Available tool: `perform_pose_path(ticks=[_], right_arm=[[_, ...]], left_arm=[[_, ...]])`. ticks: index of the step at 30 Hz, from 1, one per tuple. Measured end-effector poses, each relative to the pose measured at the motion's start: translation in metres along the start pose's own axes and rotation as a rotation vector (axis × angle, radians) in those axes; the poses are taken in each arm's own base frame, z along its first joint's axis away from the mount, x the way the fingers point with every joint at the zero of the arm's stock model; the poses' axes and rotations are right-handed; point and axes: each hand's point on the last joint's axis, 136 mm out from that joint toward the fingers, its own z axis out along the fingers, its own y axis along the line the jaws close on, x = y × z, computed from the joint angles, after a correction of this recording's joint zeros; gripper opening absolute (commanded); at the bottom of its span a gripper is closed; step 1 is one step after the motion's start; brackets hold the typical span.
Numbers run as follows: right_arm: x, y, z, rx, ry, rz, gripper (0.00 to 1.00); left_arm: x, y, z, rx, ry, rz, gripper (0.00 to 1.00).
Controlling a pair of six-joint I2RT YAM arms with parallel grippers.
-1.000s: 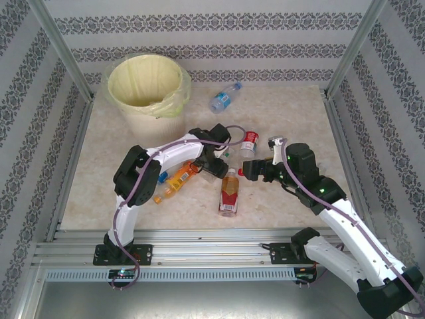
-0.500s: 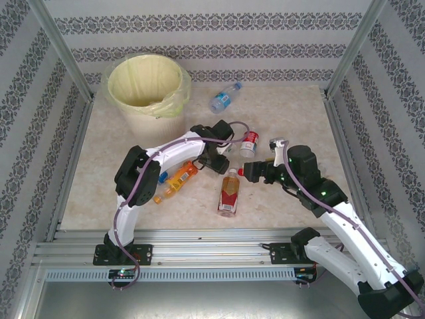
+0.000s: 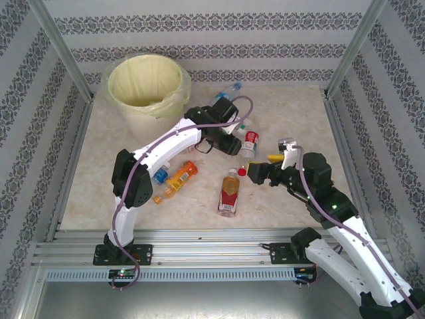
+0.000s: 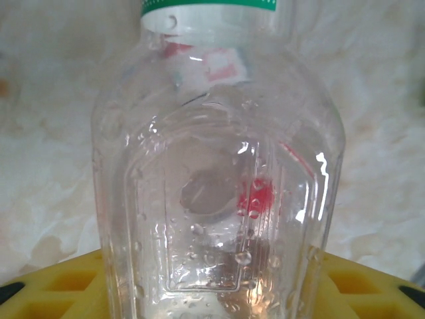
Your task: Put the plastic bottles in the bin
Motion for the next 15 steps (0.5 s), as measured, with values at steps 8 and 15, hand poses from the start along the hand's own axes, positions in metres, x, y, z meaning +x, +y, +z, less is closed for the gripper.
perform_pose_path(ticks=[8,15], right_arm=[[-0.014,0.008,-0.008,-0.020,-0.051,-0.013,0.96],[-0.022,0.012,-0.011,-0.030,-0.078,-0.010,0.96]], left_arm=[[-0.057,-0.013,-0.068,0.080,-0.189,0.013,0.56],[-0.084,0.019,-0.121,0.035,-0.303,-0.006,0.56]])
